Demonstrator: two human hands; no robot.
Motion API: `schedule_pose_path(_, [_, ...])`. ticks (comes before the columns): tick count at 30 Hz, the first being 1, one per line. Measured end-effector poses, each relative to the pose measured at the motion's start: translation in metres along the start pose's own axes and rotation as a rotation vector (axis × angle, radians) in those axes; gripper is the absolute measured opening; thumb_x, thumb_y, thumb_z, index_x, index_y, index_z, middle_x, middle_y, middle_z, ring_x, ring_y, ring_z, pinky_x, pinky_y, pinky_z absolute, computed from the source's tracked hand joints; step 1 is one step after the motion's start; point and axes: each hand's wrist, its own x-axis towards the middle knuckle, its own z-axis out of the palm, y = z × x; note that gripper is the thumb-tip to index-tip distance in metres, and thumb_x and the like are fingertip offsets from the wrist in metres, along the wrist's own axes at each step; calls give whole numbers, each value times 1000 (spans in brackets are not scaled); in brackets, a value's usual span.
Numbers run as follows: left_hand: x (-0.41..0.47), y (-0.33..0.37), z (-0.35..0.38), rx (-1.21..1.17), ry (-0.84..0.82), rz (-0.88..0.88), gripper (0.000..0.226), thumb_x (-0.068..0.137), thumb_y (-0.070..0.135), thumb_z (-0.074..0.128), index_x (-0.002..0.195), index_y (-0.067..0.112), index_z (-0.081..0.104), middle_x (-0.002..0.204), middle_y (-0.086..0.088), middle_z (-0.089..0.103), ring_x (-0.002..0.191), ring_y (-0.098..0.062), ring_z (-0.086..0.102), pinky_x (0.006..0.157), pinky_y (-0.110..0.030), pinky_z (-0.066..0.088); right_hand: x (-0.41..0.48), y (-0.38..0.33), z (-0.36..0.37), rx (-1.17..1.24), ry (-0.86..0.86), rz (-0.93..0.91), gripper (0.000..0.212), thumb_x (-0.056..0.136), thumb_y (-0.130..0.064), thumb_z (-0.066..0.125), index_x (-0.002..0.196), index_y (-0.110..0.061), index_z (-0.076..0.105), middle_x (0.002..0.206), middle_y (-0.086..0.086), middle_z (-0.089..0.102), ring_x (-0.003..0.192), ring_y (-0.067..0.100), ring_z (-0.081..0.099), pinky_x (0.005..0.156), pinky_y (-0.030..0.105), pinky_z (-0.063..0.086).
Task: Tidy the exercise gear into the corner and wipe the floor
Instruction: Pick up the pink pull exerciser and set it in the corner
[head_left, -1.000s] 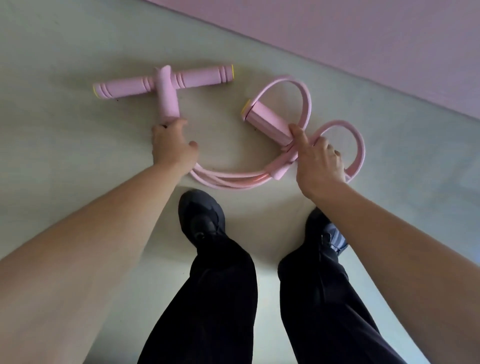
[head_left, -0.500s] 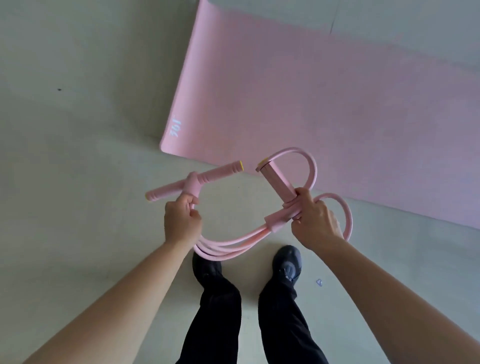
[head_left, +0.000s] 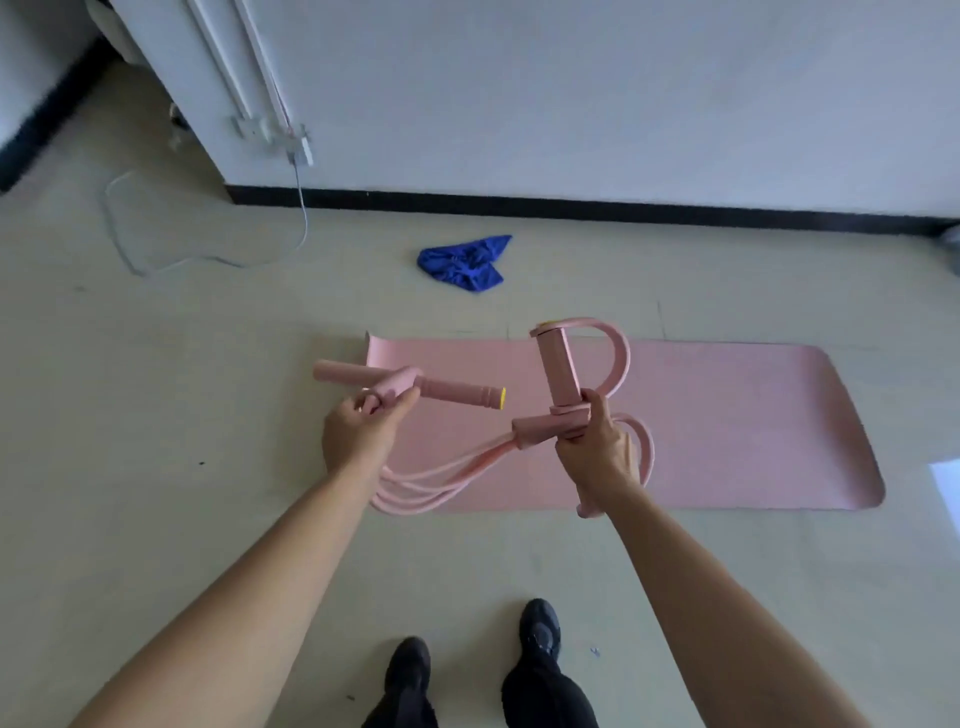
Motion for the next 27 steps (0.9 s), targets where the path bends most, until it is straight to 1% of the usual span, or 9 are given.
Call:
schedule_pose_path(3, [-27, 43, -15, 27, -68, 201, 26, 77, 46, 75, 76, 21, 68, 70, 4, 66, 75, -23, 64, 63, -30, 43, -30, -14, -40, 24, 134, -18, 66, 80, -10, 52, 139, -35, 37, 75, 3, 59, 66, 29, 59, 58, 39, 50])
schedule_pose_path(6, [-47, 75, -23, -15, -270, 424, 6, 83, 35, 73, 86, 31, 71, 74, 6, 67, 70, -14, 62, 63, -31, 47, -53, -12, -76, -10, 243, -21, 65, 81, -15, 54, 139, -39, 38, 73, 3, 61, 62, 26, 60, 56, 38, 52])
schedule_pose_path(9, [-69, 108, -21, -71, -447, 564, 19, 84, 25, 75, 97, 38, 70, 83, 7, 68, 67, -10, 62, 57, -32, 55, -78, 0, -109, -8, 349, 6, 66, 78, -19, 57, 139, -40, 39, 67, -1, 59, 57, 21, 60, 54, 37, 53])
schedule_pose_path(12, [-100, 134, 1, -101, -594, 583, 27, 79, 21, 78, 104, 22, 68, 94, -5, 70, 78, -15, 64, 65, -30, 58, -102, 24, -150, -14, 462, 55, 67, 78, -20, 58, 140, -37, 40, 67, -3, 58, 57, 18, 58, 51, 31, 48])
schedule_pose_path(15, [-153, 153, 42, -45, -714, 629, 42, 67, 33, 80, 100, 19, 59, 92, -2, 65, 78, -15, 60, 70, -31, 52, -128, 69, -197, 10, 557, 116, 68, 77, -21, 57, 140, -41, 39, 78, 1, 64, 68, 21, 62, 58, 35, 54])
schedule_pose_path(17, [-193, 162, 76, 27, -778, 675, 44, 74, 31, 81, 102, 12, 52, 86, 0, 56, 75, -16, 55, 67, -30, 47, -142, 104, -225, 3, 604, 159, 68, 78, -21, 57, 141, -40, 39, 85, 0, 64, 74, 22, 61, 59, 31, 50])
schedule_pose_path(20, [-250, 172, 138, 56, -843, 730, 55, 68, 45, 79, 96, 9, 47, 77, 1, 47, 67, -18, 46, 62, -32, 42, -156, 164, -267, -41, 685, 232, 69, 77, -22, 56, 141, -40, 41, 84, 0, 62, 76, 22, 60, 63, 32, 50])
schedule_pose_path(24, [-332, 194, 230, 128, -985, 839, 38, 68, 30, 73, 93, 15, 48, 79, 1, 51, 70, -18, 50, 62, -26, 41, -165, 259, -330, -6, 741, 340, 70, 77, -23, 55, 142, -41, 38, 86, 3, 67, 78, 25, 64, 63, 32, 53])
schedule_pose_path(27, [-396, 210, 301, 285, -1067, 984, 44, 72, 23, 83, 104, 21, 53, 93, 5, 61, 85, -13, 62, 70, -23, 47, -170, 323, -385, 12, 773, 405, 73, 76, -26, 56, 144, -43, 35, 93, 1, 72, 83, 24, 66, 64, 31, 51])
